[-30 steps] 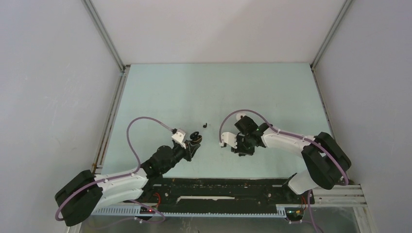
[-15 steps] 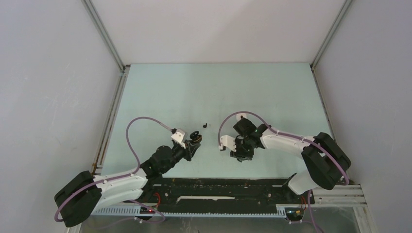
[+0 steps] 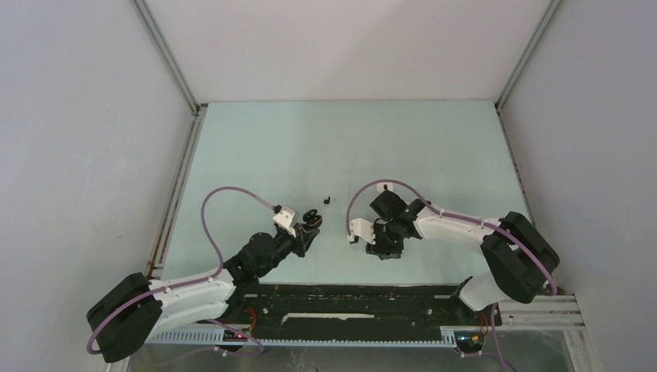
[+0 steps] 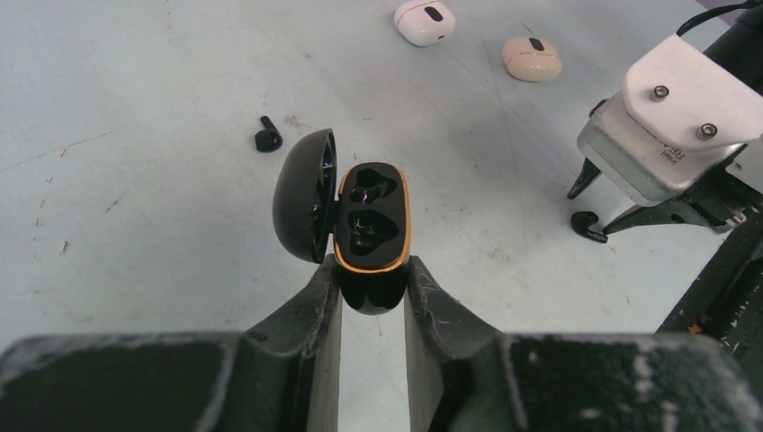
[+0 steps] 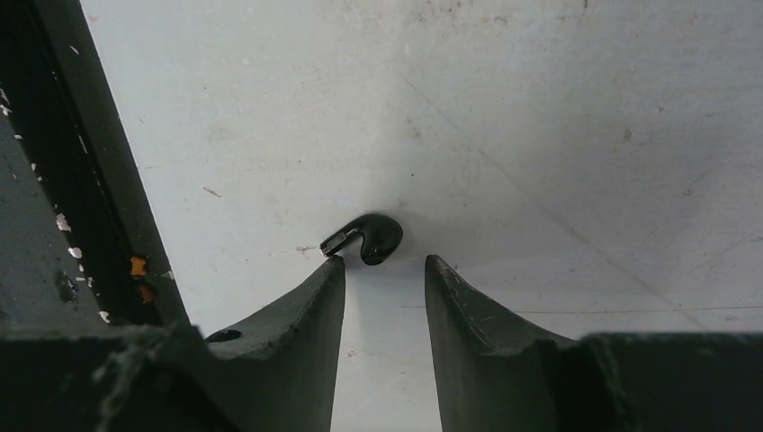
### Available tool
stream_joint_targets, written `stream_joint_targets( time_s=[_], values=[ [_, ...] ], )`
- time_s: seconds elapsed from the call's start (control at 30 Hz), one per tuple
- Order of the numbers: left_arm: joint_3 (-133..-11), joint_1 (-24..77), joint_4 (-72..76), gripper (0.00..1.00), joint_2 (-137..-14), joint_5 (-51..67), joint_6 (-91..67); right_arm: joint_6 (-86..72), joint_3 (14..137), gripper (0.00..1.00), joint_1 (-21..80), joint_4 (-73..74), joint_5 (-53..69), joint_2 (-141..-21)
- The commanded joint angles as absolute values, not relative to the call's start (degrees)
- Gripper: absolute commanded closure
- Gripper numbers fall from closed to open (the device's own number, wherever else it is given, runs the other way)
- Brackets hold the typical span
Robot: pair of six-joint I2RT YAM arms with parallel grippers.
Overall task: Insert the wireless bluetooth earbuds into the charging case
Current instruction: Move the right earbud to the center of the board, then pick up the right earbud from the center of the board.
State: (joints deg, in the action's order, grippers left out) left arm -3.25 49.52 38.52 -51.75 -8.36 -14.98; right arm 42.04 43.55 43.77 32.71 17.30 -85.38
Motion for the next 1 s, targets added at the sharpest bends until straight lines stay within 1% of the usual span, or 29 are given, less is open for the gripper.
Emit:
stream_joint_targets(
  time_s=[0.0, 0.1, 0.47, 0.8, 0.97],
  values=[
    [-4.31, 49.35, 41.14, 0.96, -51.38, -8.08, -14.33, 43.27, 44.59, 0.58, 44.99, 31.37, 18.96, -86.99],
    [-4.31, 49.31, 41.06, 0.96, -51.44, -8.03, -14.24, 43.35, 45.26, 0.58, 45.37, 30.94, 19.25, -87.82],
    [-4.74, 49.33, 40.26, 0.96, -51.58, -7.92, -14.04, 44.05, 46.55, 0.64, 44.03, 33.66, 21.69, -91.49],
    [-4.74, 49.32, 40.25, 0.96, -51.64, -7.74, -13.97, 42.91, 46.85, 0.61, 41.14, 35.26, 21.46, -92.81],
    [-4.73, 49.35, 40.26, 0.96, -51.51, -7.65, -13.97, 42.2, 46.85, 0.62, 40.83, 36.07, 21.43, -91.96]
  ],
)
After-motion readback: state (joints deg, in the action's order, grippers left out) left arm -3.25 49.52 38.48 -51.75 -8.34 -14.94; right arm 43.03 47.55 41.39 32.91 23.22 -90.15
